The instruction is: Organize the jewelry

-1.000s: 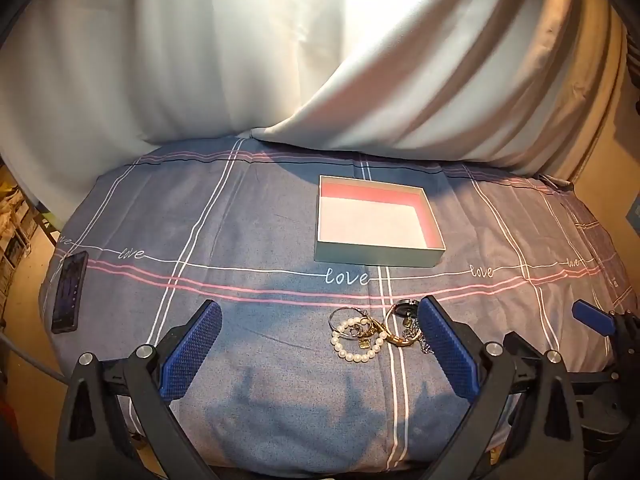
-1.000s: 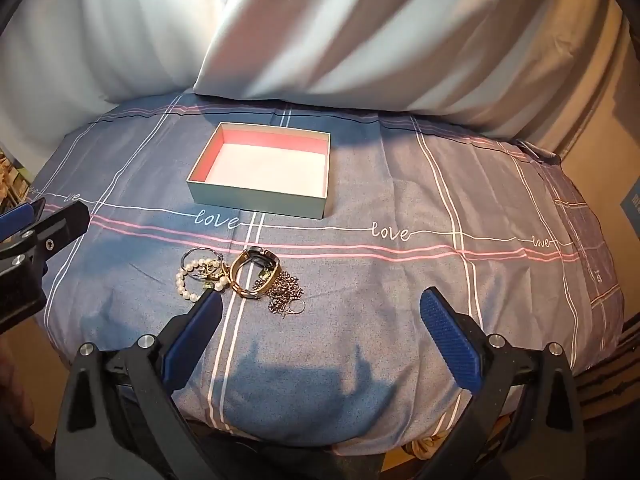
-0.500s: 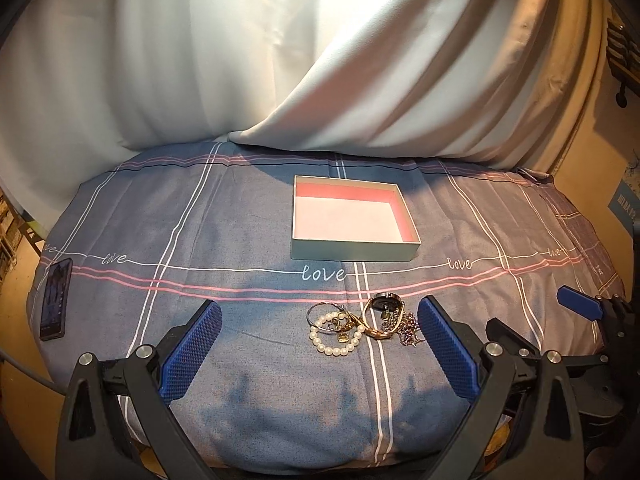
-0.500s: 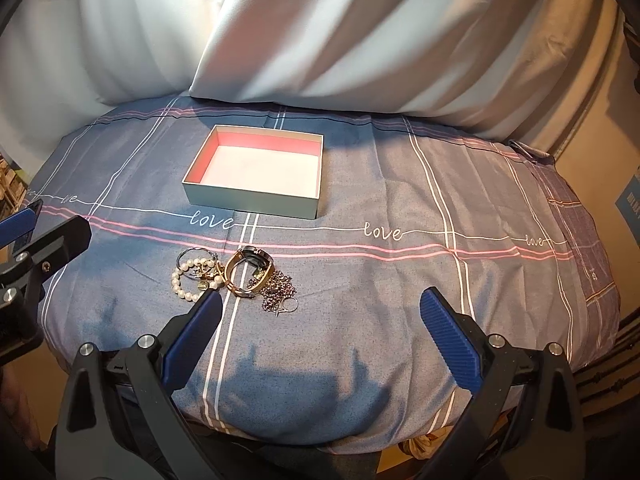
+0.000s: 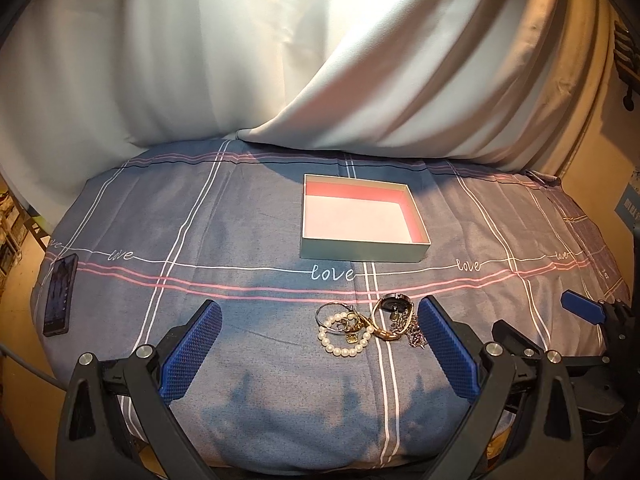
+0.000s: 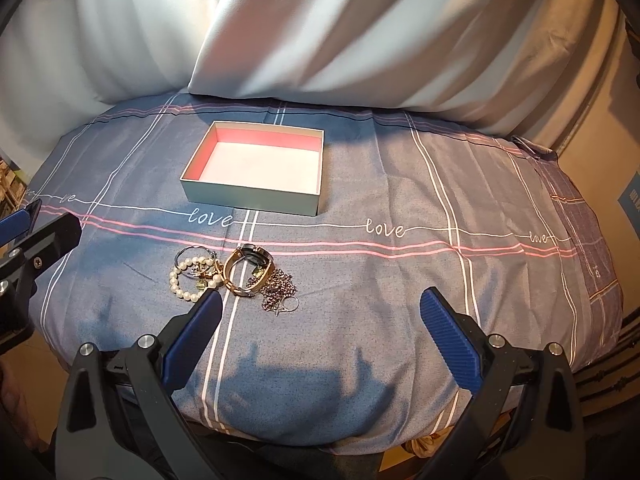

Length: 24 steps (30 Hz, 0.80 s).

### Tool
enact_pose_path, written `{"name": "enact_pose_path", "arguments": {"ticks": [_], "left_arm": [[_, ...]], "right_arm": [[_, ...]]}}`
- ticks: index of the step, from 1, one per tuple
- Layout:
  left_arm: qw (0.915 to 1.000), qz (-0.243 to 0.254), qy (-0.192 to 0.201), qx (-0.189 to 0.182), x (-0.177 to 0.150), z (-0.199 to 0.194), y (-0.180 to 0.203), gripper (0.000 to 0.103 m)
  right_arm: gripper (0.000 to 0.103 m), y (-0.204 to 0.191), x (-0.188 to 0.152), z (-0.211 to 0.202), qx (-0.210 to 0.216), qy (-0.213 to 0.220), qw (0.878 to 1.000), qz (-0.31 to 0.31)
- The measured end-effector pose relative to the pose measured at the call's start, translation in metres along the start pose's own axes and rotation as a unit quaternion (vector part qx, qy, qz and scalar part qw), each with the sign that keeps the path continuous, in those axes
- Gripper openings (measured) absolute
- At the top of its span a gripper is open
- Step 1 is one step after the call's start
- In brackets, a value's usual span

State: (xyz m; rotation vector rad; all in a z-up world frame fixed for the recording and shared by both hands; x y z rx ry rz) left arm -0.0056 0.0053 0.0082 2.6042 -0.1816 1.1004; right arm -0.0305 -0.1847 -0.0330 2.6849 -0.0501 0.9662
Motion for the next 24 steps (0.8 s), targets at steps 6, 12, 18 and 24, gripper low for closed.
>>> {"name": "enact_pose_path", "arguments": {"ticks": [6,12,18,24], "left_arm": [[0.9999,-0.001,-0.008,-0.013,-0.0019,0.0049,0.0025,0.097],[0.9999,0.002,-0.007,-0.011,-0.0005,0.0063,0.0032,0.097],[1.0000,0.002,-0.005,-0.006,0.0006,0.0057,0.0010,0.097],[0.9999,0.000,-0.008,-0.010,-0.0004,0.0060,0.0010,0.097]], "right_arm": [[0.098,-0.0011,-0.0020,0.0036,0.001,-0.006,1.000,-0.002],[0.098,-0.0009,-0.0002,0.0055,0.002,-0.006,1.000,-0.003],[0.098,-0.0006,0.0017,0.0047,0.001,-0.002,1.000,-0.003],[0.098,-0.0005,0.0008,0.0036,0.000,-0.002,1.000,-0.006]]}}
Point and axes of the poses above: each gripper's, at about its wrist camera, not at the fingertips, and z roughly the way its jaws point, y to its right, x to its top, the point moved 9 cm from there along z, roughly the way its jaws point, and after that the axes turned 14 degrees about -x, right-handed, at the moved point
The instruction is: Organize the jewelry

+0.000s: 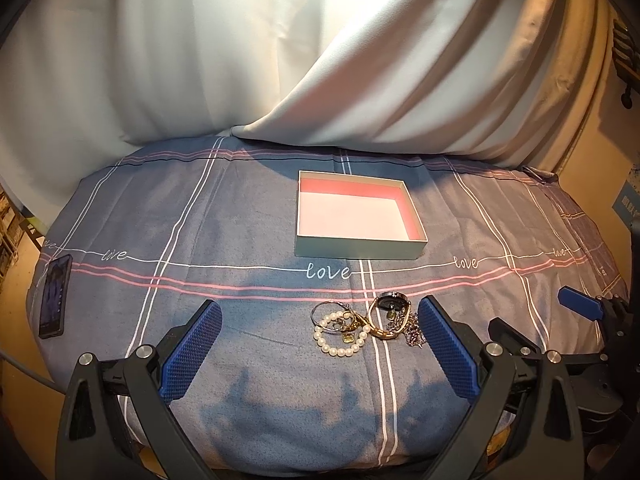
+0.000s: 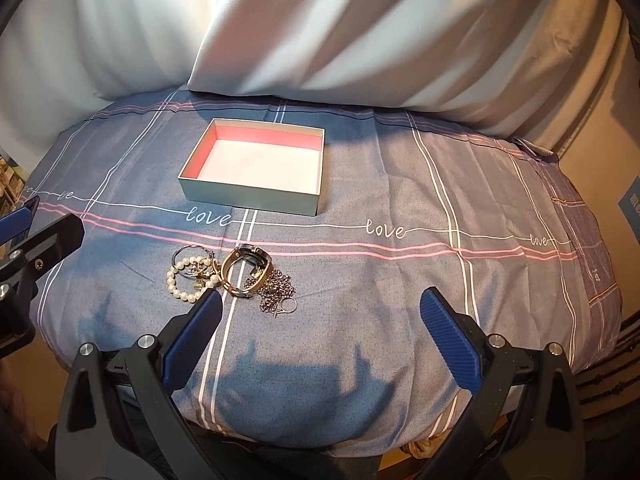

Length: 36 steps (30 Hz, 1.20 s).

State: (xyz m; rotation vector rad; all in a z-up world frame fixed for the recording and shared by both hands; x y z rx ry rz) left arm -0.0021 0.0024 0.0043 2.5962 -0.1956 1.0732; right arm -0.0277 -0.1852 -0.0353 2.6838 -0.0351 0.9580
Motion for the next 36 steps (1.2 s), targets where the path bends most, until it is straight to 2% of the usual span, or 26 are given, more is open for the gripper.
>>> {"name": "enact_pose_path", "arguments": {"ticks": [17,23,26,29,33,36], "left_arm": [[1.0000,-0.003,-0.002,0.007,-0.004,-0.003,0.000,0.097],[0.9998,-0.007,-0.015,0.008,-0.007,0.003,-0.003,0.097],[0.9992,-0.009,-0.040,-0.001,-0.017,0.021,-0.009,0.097],[0.9964,-0.015,-0.081,-0.021,-0.038,0.054,-0.018,0.097],[0.9912,0.022,-0.130,-0.001,-0.066,0.101,-0.031,0.097],[0.9883,0.025,-0.150,0.003,-0.077,0.130,-0.043,0.097]], "right_arm": [[0.098,0.000,-0.003,-0.001,0.005,0.001,1.000,0.005],[0.098,-0.003,-0.005,0.005,0.011,-0.007,1.000,0.003],[0.098,-0.009,-0.009,0.017,0.018,-0.017,1.000,0.000],[0.098,-0.018,-0.020,0.037,0.023,-0.035,0.999,-0.012],[0.098,-0.034,-0.034,0.066,0.027,-0.049,0.998,-0.031],[0.098,-0.047,-0.039,0.086,0.029,-0.042,0.997,-0.056]]}}
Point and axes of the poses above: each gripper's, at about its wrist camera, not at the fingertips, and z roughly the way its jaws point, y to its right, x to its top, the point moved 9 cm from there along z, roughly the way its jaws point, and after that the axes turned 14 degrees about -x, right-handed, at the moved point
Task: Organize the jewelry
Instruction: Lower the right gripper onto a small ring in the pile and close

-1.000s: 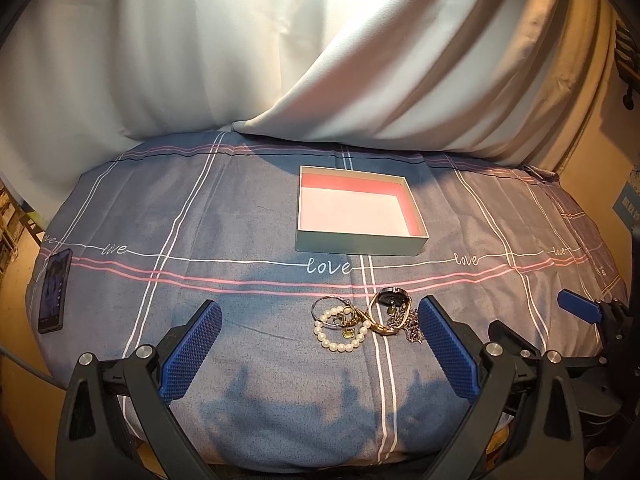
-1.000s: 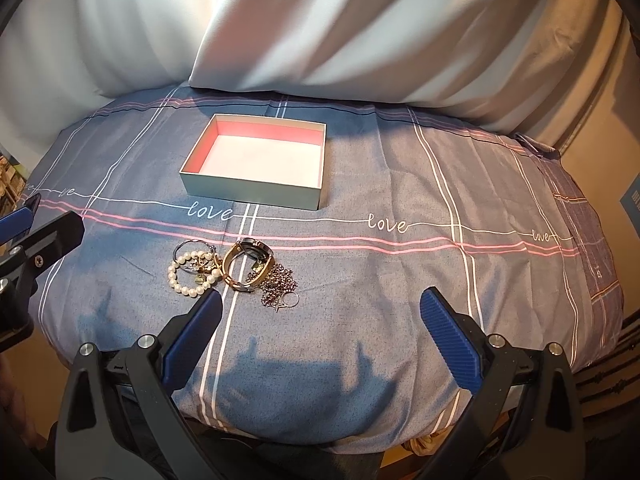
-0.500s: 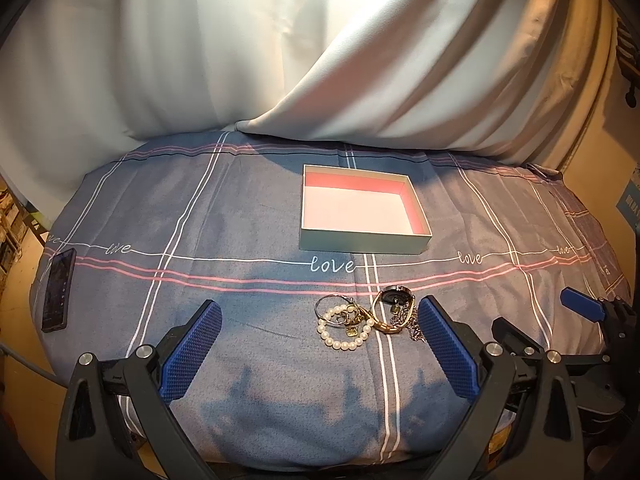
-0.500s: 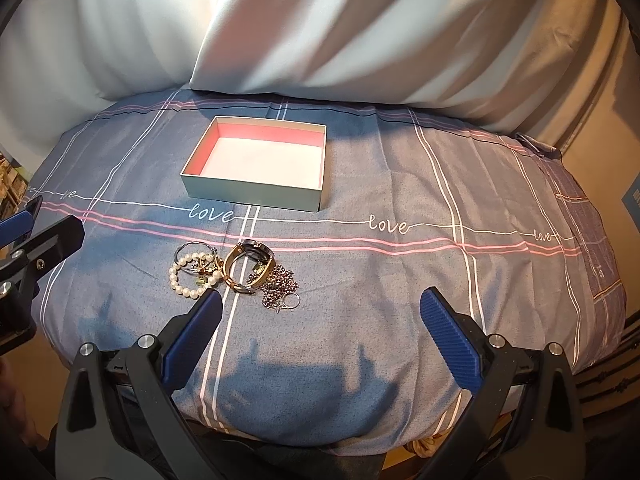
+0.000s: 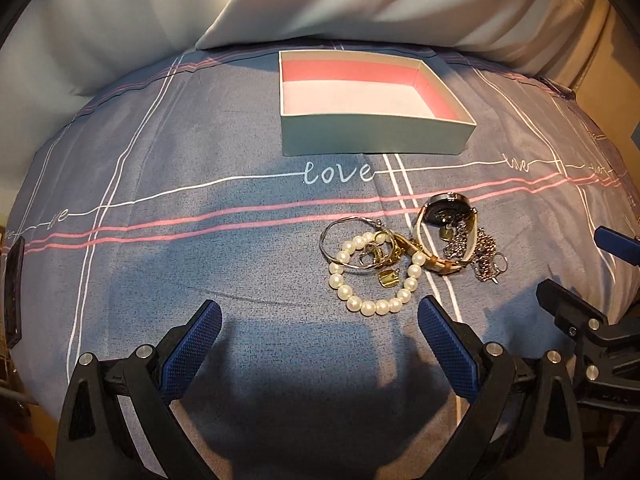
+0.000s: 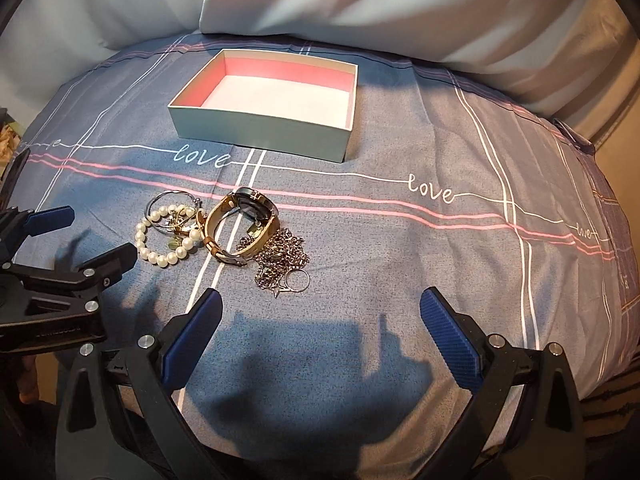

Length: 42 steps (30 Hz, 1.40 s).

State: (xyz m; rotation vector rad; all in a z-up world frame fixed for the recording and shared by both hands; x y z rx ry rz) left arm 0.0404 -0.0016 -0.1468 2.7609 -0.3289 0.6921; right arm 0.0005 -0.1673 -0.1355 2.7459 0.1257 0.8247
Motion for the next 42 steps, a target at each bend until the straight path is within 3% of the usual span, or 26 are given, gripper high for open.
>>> {"name": "enact_pose_path", "arguments": {"ticks": [5,10,16,19,25,26,28,30,32,35,42], "left_arm": [[0.9996,0.012,-0.014,-0.023,0.000,0.034,0.000,0.097],[0.9984,0.056,0.002,0.013,0.012,0.053,0.004,0.098],[0.9979,0.062,0.012,0.012,0.015,0.053,0.004,0.096],[0.9979,0.062,0.016,0.011,0.013,0.048,0.006,0.090],[0.9975,0.067,0.022,0.010,0.005,0.038,0.008,0.072],[0.9974,0.068,0.023,0.010,0.004,0.037,0.009,0.066],[0.9971,0.070,0.028,0.010,0.005,0.034,0.010,0.051],[0.9971,0.069,0.032,0.005,0.007,0.031,0.010,0.037],[0.9972,0.066,0.035,-0.001,0.007,0.030,0.011,0.020],[0.9976,0.054,0.037,-0.021,0.007,0.026,0.009,0.008],[0.9973,0.036,0.049,-0.040,0.008,0.014,0.006,0.002]], "right_arm": [[0.098,-0.012,0.000,0.025,0.010,0.001,1.000,-0.019],[0.098,-0.013,0.000,0.039,0.019,-0.004,1.000,-0.019],[0.098,-0.019,0.003,0.048,0.064,-0.007,0.998,-0.004],[0.096,-0.025,0.003,0.055,0.077,-0.011,0.997,-0.003],[0.075,-0.035,-0.003,0.060,0.090,-0.010,0.996,-0.022],[0.071,-0.036,-0.004,0.058,0.091,-0.008,0.996,-0.023],[0.037,-0.038,-0.003,0.054,0.101,-0.004,0.995,-0.022],[0.024,-0.036,-0.003,0.053,0.113,-0.009,0.993,-0.012],[0.022,-0.033,-0.003,0.052,0.123,-0.011,0.992,-0.001],[0.020,-0.028,-0.003,0.046,0.131,-0.009,0.991,0.011],[0.019,-0.015,0.005,0.021,0.125,0.021,0.992,0.021]]}}
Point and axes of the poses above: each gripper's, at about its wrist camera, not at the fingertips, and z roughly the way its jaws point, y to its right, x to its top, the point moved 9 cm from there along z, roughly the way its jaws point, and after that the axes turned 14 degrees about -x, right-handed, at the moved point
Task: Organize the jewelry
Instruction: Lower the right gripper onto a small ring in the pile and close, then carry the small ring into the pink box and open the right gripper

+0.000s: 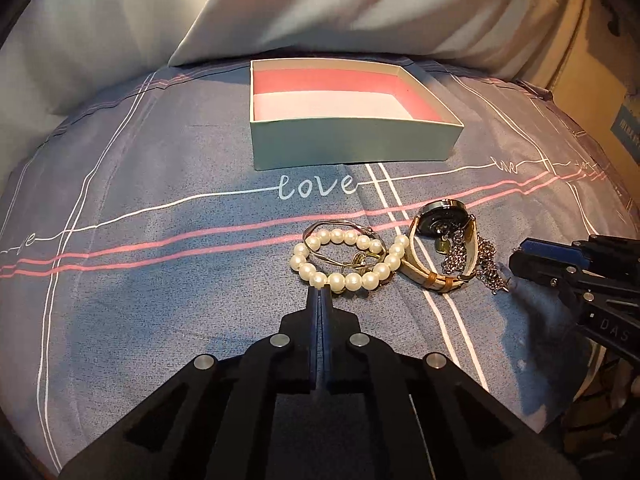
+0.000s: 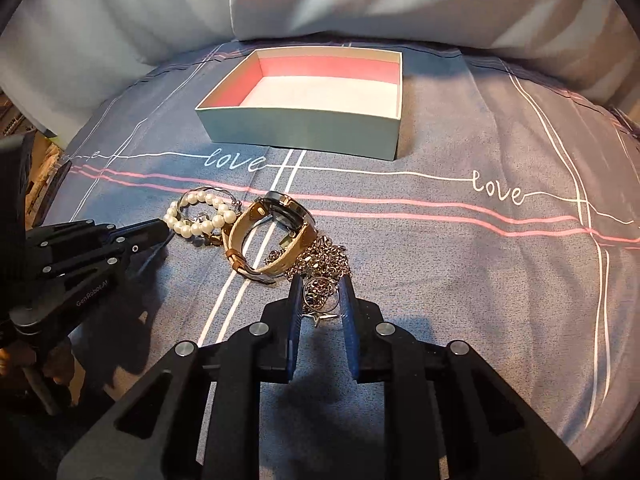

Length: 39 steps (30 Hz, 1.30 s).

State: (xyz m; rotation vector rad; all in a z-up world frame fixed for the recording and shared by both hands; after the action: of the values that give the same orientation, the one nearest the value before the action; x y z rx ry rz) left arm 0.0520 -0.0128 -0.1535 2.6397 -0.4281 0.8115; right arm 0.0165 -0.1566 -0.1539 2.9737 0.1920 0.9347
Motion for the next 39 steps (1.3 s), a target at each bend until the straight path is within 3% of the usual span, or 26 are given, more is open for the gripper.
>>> {"name": "enact_pose_path", "arguments": {"ticks": [8,16,22,27,31,32,33,34,35,39], "left_arm": [[0.9996,0.002,0.023,-0.017,0.034,-0.011,0.011,0.002],[0.9977,-0.003,0.056,-0.037,0.130,0.004,0.008,0.002],[0.9977,-0.014,0.058,-0.031,0.181,0.021,0.003,0.002],[0.9984,-0.029,0.042,-0.023,0.188,0.039,-0.009,0.002],[0.9979,-0.052,0.034,-0.020,0.179,0.048,-0.022,0.002],[0.9976,-0.058,0.029,-0.024,0.175,0.050,-0.025,0.007],[0.9974,-0.062,0.024,-0.025,0.172,0.051,-0.027,0.015],[0.9973,-0.066,0.027,-0.020,0.169,0.050,-0.029,0.046],[0.9971,-0.066,0.036,-0.010,0.166,0.045,-0.032,0.071],[0.9977,-0.049,0.045,-0.008,0.146,0.027,-0.030,0.073]], "right_arm": [[0.019,0.002,0.030,-0.015,-0.001,0.029,1.000,-0.011],[0.019,0.012,0.132,-0.008,-0.037,0.098,0.994,-0.027],[0.019,0.011,0.187,0.013,-0.048,0.104,0.993,-0.031],[0.019,0.006,0.197,0.038,-0.047,0.086,0.994,-0.040],[0.021,0.003,0.186,0.049,-0.056,0.073,0.994,-0.051],[0.025,0.004,0.182,0.052,-0.061,0.071,0.994,-0.054],[0.051,0.006,0.179,0.053,-0.071,0.069,0.994,-0.055],[0.069,0.007,0.176,0.053,-0.080,0.073,0.993,-0.057],[0.071,0.009,0.172,0.050,-0.086,0.078,0.991,-0.059],[0.071,0.014,0.147,0.037,-0.072,0.075,0.993,-0.050]]}}
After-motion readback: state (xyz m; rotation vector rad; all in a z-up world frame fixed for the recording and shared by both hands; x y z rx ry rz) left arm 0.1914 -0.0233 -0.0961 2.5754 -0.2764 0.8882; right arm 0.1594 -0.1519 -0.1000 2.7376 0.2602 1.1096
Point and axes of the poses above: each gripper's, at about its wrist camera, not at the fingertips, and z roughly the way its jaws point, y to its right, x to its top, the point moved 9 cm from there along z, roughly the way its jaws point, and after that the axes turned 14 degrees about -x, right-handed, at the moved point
